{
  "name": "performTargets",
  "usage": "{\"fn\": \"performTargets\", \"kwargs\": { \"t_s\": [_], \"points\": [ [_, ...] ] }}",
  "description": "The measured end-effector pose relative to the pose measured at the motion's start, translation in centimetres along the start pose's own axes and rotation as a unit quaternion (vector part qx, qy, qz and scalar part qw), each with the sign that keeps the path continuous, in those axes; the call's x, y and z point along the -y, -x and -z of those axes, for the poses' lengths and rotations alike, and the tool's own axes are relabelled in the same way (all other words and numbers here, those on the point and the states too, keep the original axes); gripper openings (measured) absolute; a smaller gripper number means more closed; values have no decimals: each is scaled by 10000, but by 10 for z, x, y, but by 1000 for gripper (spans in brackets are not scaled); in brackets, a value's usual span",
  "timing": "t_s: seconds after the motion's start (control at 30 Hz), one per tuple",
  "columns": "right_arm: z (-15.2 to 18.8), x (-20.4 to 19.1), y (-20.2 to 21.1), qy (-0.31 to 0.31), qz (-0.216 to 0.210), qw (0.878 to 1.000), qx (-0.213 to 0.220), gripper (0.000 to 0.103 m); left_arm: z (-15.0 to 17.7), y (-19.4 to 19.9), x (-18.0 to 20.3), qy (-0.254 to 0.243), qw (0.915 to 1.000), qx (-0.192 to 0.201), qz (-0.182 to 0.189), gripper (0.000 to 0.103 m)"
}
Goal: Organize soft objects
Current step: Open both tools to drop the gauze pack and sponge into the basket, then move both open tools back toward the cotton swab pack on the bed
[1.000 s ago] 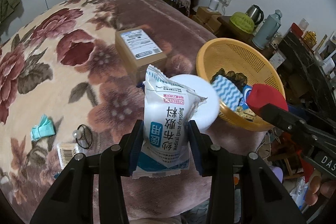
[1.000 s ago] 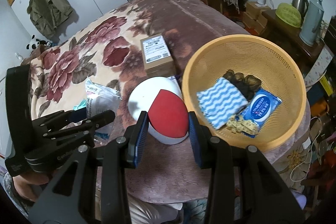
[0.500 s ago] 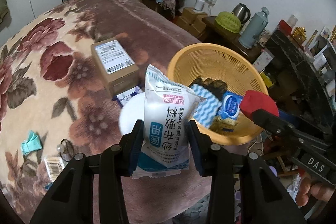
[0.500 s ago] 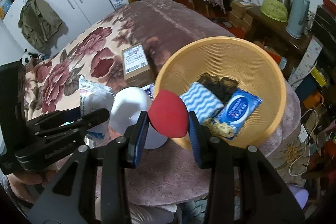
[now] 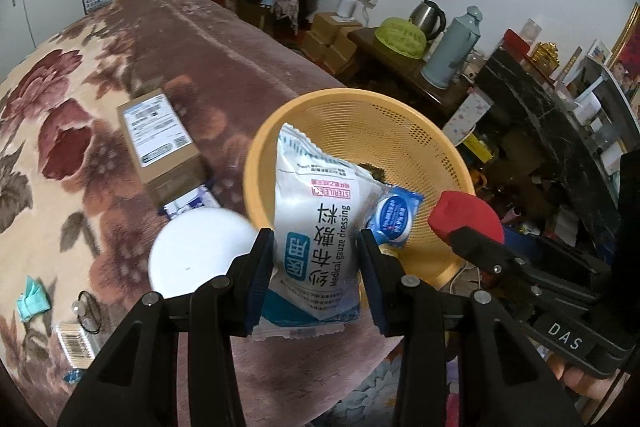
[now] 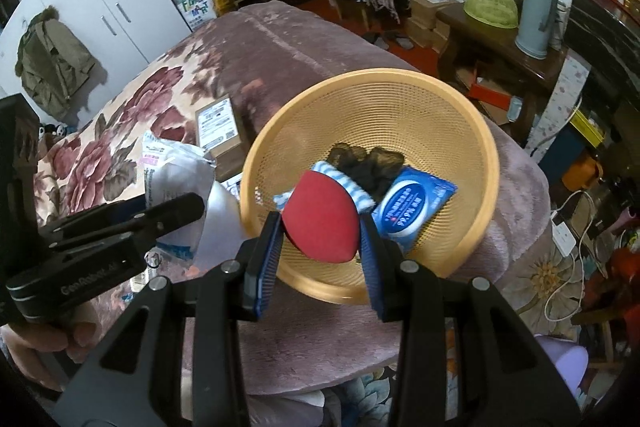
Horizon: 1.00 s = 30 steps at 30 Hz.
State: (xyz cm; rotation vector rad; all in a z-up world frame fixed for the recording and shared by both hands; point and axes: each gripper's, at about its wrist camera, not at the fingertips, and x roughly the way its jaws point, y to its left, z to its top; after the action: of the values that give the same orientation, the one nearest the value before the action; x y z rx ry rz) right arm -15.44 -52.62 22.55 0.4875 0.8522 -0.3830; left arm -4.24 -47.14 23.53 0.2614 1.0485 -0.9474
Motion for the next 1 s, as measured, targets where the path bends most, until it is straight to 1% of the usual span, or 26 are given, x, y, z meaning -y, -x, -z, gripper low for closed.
{"fn": "performTargets", "kwargs": {
  "t_s": [0.37,0.43,0.47,0.5,0.53,0.57,0.6,0.63,0.67,0.7,0.73,0.8,0.83,0.9,0.97,1.0],
  "points": [
    [-5,19,-3,-168,153,9997,16,38,-10,-25,19,-64,9998,-24,198,43],
    [-6,22,-5,-218,195,9996,22,39,-12,-30,21,-60,9997,22,224,52],
    [-7,24,-5,-231,214,9995,34,40,-12,-33,22,-38,9997,17,222,68],
    [-7,25,-6,-249,264,9993,64,41,-13,-34,22,15,9997,22,231,80],
    [-8,27,-6,-274,310,9991,76,41,-12,-33,21,64,9997,52,245,83],
    [-8,29,-7,-313,368,9988,45,44,-12,-32,20,78,9997,69,235,85],
    [-8,31,-9,-363,400,9985,5,51,-11,-31,20,52,9998,96,163,87],
    [-8,32,-9,-394,437,9983,-15,53,-11,-29,20,15,9999,119,103,89],
    [-8,33,-9,-397,483,9980,-14,56,-11,-28,20,-44,9999,137,49,93],
    [-7,33,-9,-385,570,9976,-20,64,-10,-25,19,-73,9998,166,10,96],
    [-7,33,-9,-379,618,9974,-25,67,-10,-24,19,-90,9998,178,-14,96],
    [-6,36,-8,-419,745,9963,-30,83,-9,-20,16,-133,9997,194,-95,101],
    [-6,37,-8,-450,778,9959,-29,86,-8,-18,15,-152,9995,221,-142,102],
    [-5,40,-8,-513,865,9949,-36,99,-6,-14,14,-193,9993,255,-180,102],
    [-4,41,-6,-542,948,9940,-12,103,-3,-10,13,-252,9989,269,-275,102],
    [-3,40,-5,-533,974,9938,-1,103,-2,-9,13,-274,9988,272,-301,102]
  ]
}}
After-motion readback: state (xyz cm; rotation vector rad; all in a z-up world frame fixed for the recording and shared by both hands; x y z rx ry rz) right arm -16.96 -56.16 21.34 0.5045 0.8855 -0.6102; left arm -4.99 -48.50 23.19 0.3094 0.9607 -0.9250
